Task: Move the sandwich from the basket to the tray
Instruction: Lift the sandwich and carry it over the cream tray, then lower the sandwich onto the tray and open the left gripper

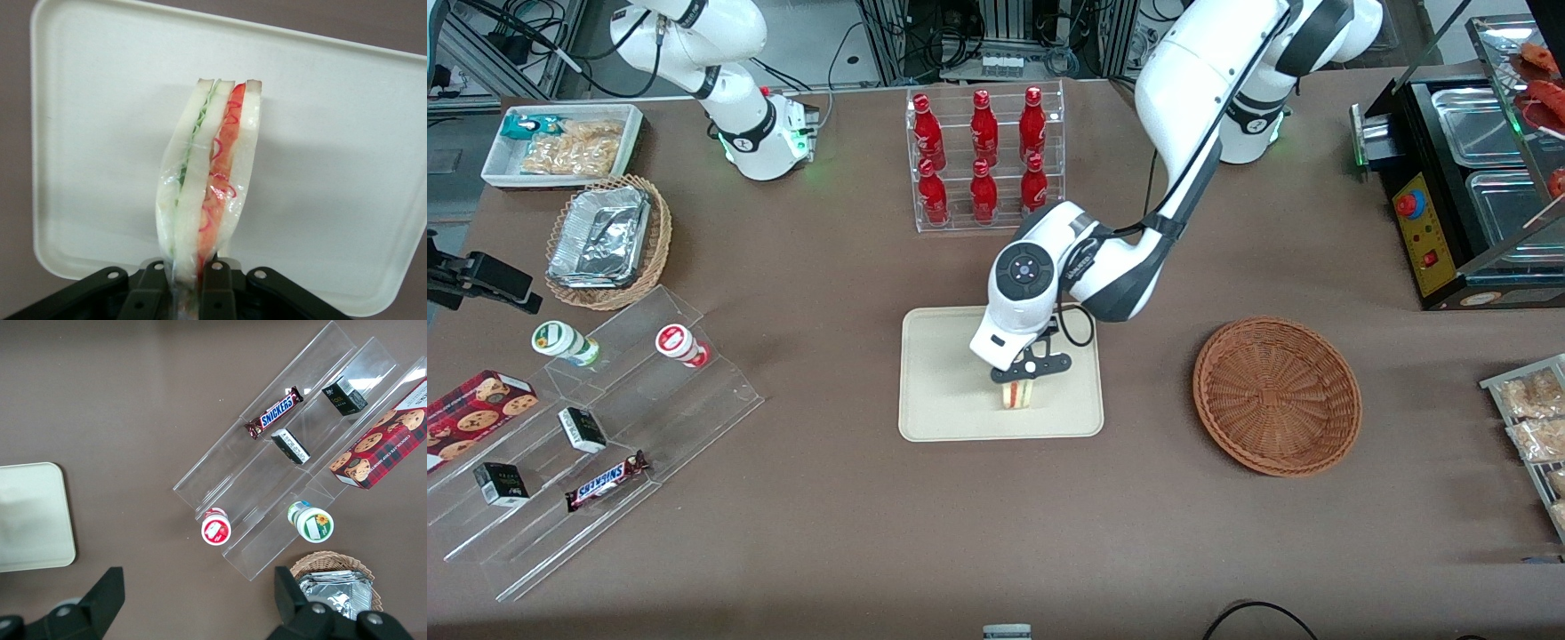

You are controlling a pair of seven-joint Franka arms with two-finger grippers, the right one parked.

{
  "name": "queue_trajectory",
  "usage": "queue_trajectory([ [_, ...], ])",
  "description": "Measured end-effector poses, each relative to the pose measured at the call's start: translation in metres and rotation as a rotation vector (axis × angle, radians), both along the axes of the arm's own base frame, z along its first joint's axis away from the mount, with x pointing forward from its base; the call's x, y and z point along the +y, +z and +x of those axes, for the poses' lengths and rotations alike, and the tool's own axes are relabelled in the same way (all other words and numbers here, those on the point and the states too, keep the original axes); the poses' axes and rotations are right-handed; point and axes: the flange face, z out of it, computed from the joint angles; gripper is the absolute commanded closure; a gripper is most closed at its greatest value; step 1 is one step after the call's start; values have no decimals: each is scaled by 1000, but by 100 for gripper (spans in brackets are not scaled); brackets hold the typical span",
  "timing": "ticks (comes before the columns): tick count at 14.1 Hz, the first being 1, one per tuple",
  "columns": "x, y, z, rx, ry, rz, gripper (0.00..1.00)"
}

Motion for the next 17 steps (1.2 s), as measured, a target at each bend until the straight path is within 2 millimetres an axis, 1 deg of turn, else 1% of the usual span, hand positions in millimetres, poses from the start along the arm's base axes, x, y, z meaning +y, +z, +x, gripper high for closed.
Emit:
queue_trajectory([
  [3, -16, -13, -5, 5, 4, -1, 90],
  [5, -20, -18, -8, 9, 3, 2, 89],
  [7, -20, -21, -8, 12, 4, 4, 78],
  [9, -20, -24, -8, 15, 4, 7, 51],
  [10, -20, -24, -8, 16, 4, 8, 28],
  [11, -20, -25, -8, 16, 4, 8, 0],
  [15, -21, -21, -7, 11, 7, 3, 0],
  [17, -22, -14, -4, 3, 10, -4, 0],
])
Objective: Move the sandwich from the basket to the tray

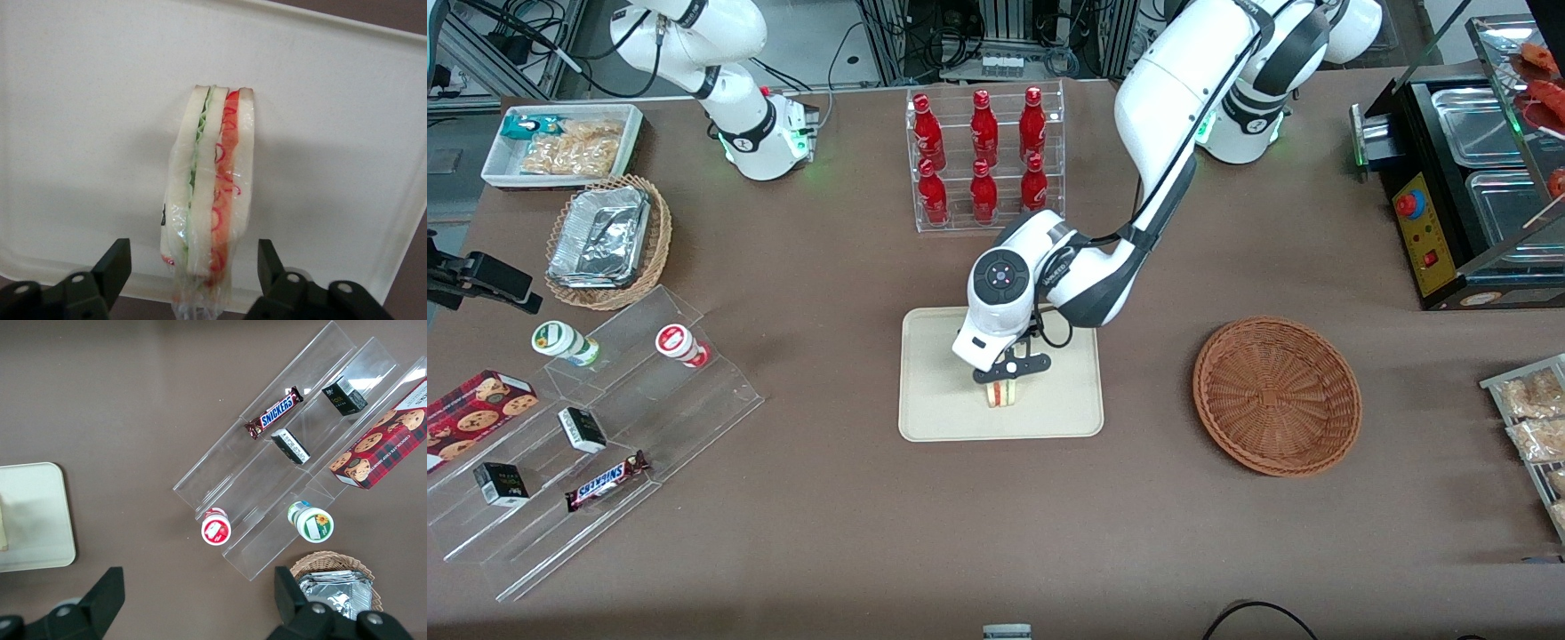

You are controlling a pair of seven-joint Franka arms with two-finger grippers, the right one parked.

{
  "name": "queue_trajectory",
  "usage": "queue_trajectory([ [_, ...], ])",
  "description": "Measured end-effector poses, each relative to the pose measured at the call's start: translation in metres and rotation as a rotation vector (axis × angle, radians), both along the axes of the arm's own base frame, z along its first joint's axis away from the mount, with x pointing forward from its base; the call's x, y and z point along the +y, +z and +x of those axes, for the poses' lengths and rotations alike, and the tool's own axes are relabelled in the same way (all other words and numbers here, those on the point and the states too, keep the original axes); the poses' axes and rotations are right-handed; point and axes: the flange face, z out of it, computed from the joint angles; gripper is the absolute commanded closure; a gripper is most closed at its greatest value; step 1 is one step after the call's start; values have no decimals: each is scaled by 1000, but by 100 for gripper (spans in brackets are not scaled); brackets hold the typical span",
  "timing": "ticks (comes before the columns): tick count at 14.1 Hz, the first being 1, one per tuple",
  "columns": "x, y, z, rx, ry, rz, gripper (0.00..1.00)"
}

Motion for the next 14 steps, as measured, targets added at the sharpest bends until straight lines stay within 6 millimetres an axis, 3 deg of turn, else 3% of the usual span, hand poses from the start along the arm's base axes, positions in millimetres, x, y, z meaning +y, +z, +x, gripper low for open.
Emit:
queue_trajectory([
  [3, 0, 32, 1, 2, -3, 6, 0],
  [8, 18, 114, -8, 26, -10, 54, 0],
  [10, 35, 142, -9, 39, -1, 85, 0],
  [14, 81, 175, 5, 24, 37, 194, 0],
])
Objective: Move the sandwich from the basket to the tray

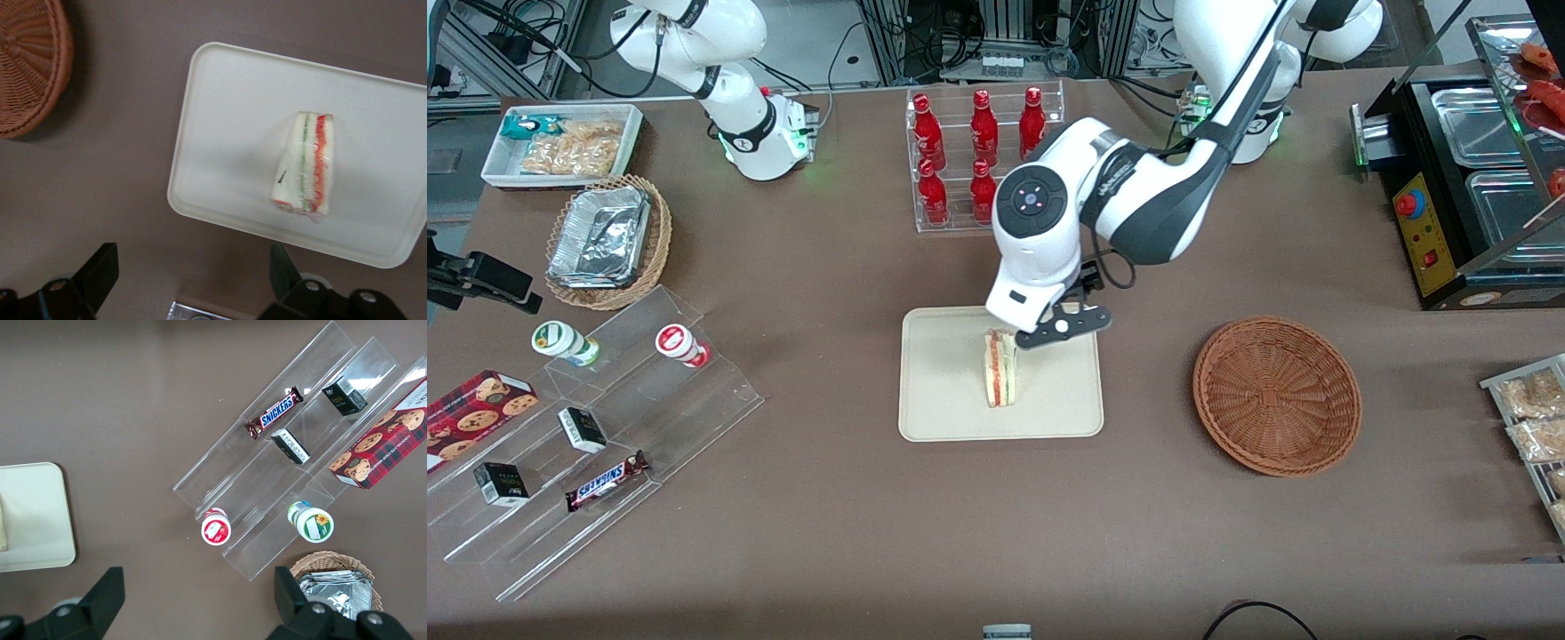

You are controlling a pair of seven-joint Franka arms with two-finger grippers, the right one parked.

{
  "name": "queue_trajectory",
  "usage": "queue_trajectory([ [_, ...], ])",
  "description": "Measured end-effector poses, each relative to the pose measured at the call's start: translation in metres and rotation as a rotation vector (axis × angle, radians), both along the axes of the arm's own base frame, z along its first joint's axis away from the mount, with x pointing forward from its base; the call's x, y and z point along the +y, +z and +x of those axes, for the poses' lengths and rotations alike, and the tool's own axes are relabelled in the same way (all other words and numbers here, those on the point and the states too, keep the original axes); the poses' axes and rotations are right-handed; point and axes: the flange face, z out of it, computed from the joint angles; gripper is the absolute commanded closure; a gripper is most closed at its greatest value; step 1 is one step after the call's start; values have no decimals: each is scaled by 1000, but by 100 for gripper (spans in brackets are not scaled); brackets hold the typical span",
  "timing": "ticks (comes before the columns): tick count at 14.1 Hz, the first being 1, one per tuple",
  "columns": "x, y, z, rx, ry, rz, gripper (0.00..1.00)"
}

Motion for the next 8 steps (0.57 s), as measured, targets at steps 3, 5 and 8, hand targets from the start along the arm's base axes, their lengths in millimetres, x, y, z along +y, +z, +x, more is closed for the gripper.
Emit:
queue_trajectory([
  [3, 41, 16, 18, 11, 55, 27, 0],
  [5, 71, 18, 29, 29, 41, 25, 0],
  [8, 117, 27, 33, 59, -6, 16, 0],
])
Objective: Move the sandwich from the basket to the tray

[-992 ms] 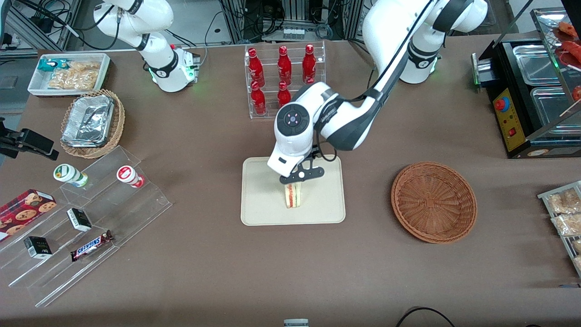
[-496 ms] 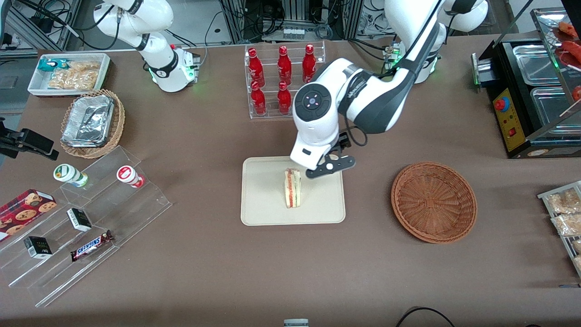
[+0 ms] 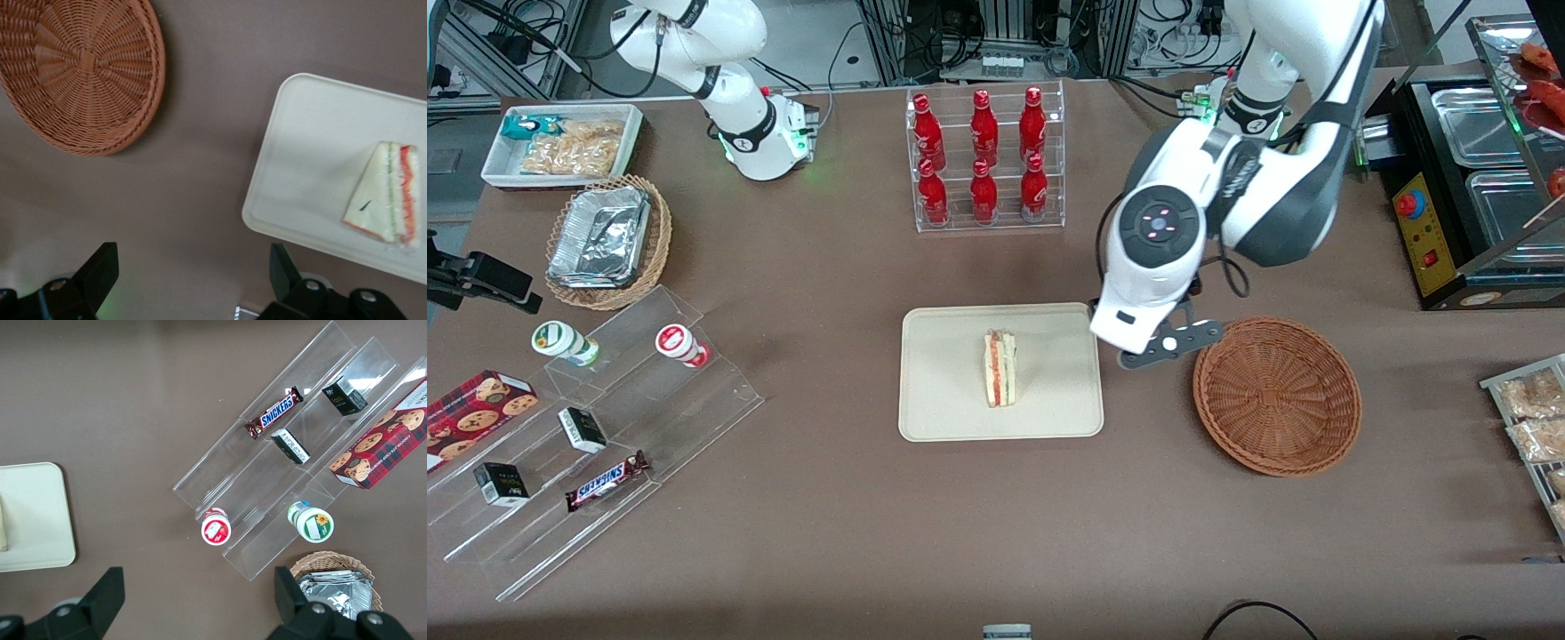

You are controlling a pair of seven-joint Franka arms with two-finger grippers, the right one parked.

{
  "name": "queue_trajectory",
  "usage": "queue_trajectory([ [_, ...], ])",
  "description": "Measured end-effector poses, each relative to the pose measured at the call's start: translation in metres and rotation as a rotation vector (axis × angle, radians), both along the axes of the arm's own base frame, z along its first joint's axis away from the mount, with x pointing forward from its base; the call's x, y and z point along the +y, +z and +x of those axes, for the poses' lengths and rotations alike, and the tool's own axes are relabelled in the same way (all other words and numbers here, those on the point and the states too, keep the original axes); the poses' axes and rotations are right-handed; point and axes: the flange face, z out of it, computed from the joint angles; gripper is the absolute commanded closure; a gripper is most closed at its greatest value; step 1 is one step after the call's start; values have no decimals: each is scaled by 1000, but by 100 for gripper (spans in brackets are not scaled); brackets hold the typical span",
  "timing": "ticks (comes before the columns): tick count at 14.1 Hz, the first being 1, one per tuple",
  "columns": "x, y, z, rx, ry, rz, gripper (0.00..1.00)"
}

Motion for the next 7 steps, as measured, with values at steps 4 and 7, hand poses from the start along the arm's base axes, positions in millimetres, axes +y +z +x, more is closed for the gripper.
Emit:
queue_trajectory([
  [4, 79, 27, 1, 19, -61, -33, 0],
  [7, 140, 50, -4, 23, -100, -66, 0],
])
